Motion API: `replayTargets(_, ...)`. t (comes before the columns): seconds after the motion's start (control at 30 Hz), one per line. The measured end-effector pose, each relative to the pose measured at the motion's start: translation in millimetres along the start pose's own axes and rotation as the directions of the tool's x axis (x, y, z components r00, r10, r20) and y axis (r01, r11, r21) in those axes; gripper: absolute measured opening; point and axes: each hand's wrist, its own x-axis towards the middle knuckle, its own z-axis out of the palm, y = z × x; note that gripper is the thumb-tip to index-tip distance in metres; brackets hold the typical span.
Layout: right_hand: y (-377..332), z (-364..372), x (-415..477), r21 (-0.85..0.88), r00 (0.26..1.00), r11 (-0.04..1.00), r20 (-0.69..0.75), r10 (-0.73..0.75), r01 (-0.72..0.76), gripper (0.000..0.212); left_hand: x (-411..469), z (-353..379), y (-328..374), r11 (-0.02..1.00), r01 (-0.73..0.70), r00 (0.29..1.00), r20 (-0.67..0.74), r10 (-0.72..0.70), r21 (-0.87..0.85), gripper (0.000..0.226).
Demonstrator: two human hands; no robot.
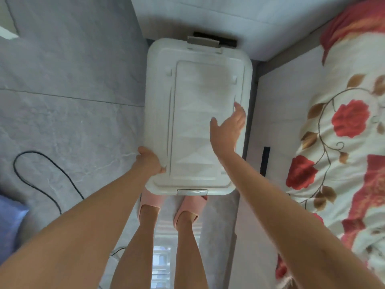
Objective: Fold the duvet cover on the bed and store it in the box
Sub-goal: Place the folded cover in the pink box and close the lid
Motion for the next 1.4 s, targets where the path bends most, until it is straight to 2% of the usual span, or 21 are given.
replayTargets(0.07, -25, -3, 44, -0.170, 0.957, 0.944, 0.118, -0.264, 0.282, 0.073, 4, 4, 1, 0.996, 0.000, 1.000, 0.027, 0.003, -0.094, 0.095)
replayTargets(0.13, -50, 2, 88, -0.314, 0.901, 0.852, 0.260, -0.348, 0.419, 0.080, 7, 2, 3, 0.999, -0.022, 1.000, 0.009, 0.022, -0.044, 0.088)
replayTargets(0.17, -61, 5, 105, -0.350, 0.883, 0.822, 0.309, -0.352, 0.450, 0.083, 10, 0, 3, 1.000, -0.028, 0.999, 0.018, 0.028, -0.004, 0.098)
replayTargets(0.27, -91, 17, 139, -0.382, 0.889, 0.840, 0.398, -0.227, 0.385, 0.094, 12, 0, 1, 0.995, -0.042, 0.998, 0.044, 0.038, 0.090, 0.117)
replayTargets(0.43, -110, 22, 158, -0.504, 0.877, 0.765, 0.452, -0.162, 0.401, 0.105, 16, -1, 2, 0.994, -0.057, 0.998, 0.033, 0.054, 0.096, 0.117)
replayTargets(0.57, -122, 24, 166, -0.531, 0.843, 0.735, 0.529, -0.103, 0.423, 0.103, 18, -1, 3, 0.986, -0.093, 0.995, 0.042, 0.088, 0.135, 0.116)
replayTargets(0.7, -139, 30, 162, -0.685, 0.822, 0.525, 0.567, -0.051, 0.505, 0.101, 14, 1, -3, 0.979, -0.108, 0.992, 0.087, 0.094, 0.175, 0.117)
replayTargets(0.77, -146, 30, 161, -0.704, 0.819, 0.472, 0.568, -0.075, 0.531, 0.099, 12, 0, -6, 0.982, -0.115, 0.992, 0.077, 0.104, 0.150, 0.111)
replayTargets(0.83, -146, 31, 161, -0.667, 0.822, 0.526, 0.556, -0.120, 0.528, 0.091, 11, -3, -6, 0.983, -0.120, 0.991, 0.070, 0.111, 0.138, 0.109)
replayTargets(0.93, -129, 30, 163, -0.501, 0.823, 0.718, 0.538, -0.179, 0.484, 0.063, 10, -7, -3, 0.978, -0.145, 0.986, 0.108, 0.129, 0.151, 0.115)
replayTargets(1.0, -121, 25, 163, -0.419, 0.836, 0.776, 0.493, -0.242, 0.472, 0.052, 7, -7, -3, 0.976, -0.153, 0.984, 0.118, 0.135, 0.156, 0.114)
replayTargets(1.07, -119, 23, 164, -0.411, 0.822, 0.750, 0.481, -0.305, 0.519, 0.052, 7, -7, -4, 0.977, -0.146, 0.986, 0.104, 0.130, 0.158, 0.112)
replayTargets(1.17, -115, 30, 166, -0.478, 0.790, 0.649, 0.503, -0.351, 0.592, 0.054, 8, -7, -4, 0.975, -0.134, 0.987, 0.106, 0.117, 0.177, 0.111)
replayTargets(1.3, -116, 35, 164, -0.372, 0.821, 0.762, 0.449, -0.352, 0.530, 0.053, 10, -8, -4, 0.975, -0.142, 0.986, 0.110, 0.124, 0.171, 0.112)
replayTargets(1.4, -118, 31, 165, -0.377, 0.830, 0.770, 0.443, -0.338, 0.515, 0.053, 8, -7, -5, 0.973, -0.144, 0.986, 0.109, 0.126, 0.182, 0.112)
